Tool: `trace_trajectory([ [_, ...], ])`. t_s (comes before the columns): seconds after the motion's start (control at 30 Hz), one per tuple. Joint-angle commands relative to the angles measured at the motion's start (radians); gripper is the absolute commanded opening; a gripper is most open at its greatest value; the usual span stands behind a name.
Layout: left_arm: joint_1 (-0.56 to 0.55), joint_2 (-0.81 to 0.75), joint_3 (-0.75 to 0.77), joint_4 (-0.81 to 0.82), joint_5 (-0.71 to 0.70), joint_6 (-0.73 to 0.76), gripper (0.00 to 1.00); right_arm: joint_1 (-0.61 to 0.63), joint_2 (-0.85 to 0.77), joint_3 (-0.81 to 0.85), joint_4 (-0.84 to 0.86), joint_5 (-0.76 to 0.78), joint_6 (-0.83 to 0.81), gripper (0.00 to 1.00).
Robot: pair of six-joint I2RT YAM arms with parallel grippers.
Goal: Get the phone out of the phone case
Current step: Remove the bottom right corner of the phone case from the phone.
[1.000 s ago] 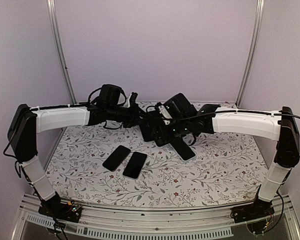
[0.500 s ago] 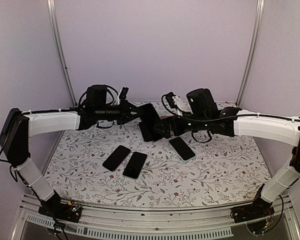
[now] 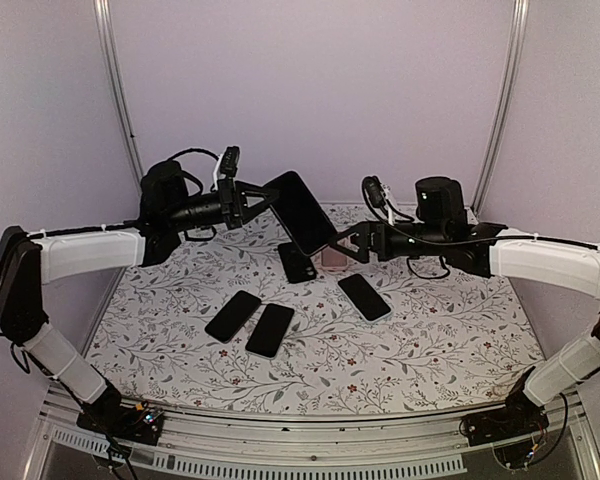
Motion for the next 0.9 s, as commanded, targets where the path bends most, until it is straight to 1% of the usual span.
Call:
trace_trajectory([
  [0.0, 0.005, -0.016, -0.007, 0.207, 0.063, -0.069, 0.0, -0.028, -0.034, -0.029, 0.065, -0.06, 0.04, 0.96],
  [0.3, 0.0, -0.01, -0.026, 0.36, 0.112, -0.127, 0.0, -0.057, -0.02, -0.039, 0.073, -0.092, 0.075, 0.96],
  [0.57, -0.011, -0.005, -0.049, 0.536, 0.156, -0.211, 0.0, -0.104, 0.015, -0.062, 0.098, -0.152, 0.138, 0.95],
  [0.87, -0.06, 0.013, -0.01, 0.567, 0.21, -0.21, 0.0, -0.121, 0.039, -0.072, 0.127, -0.196, 0.18, 0.95],
])
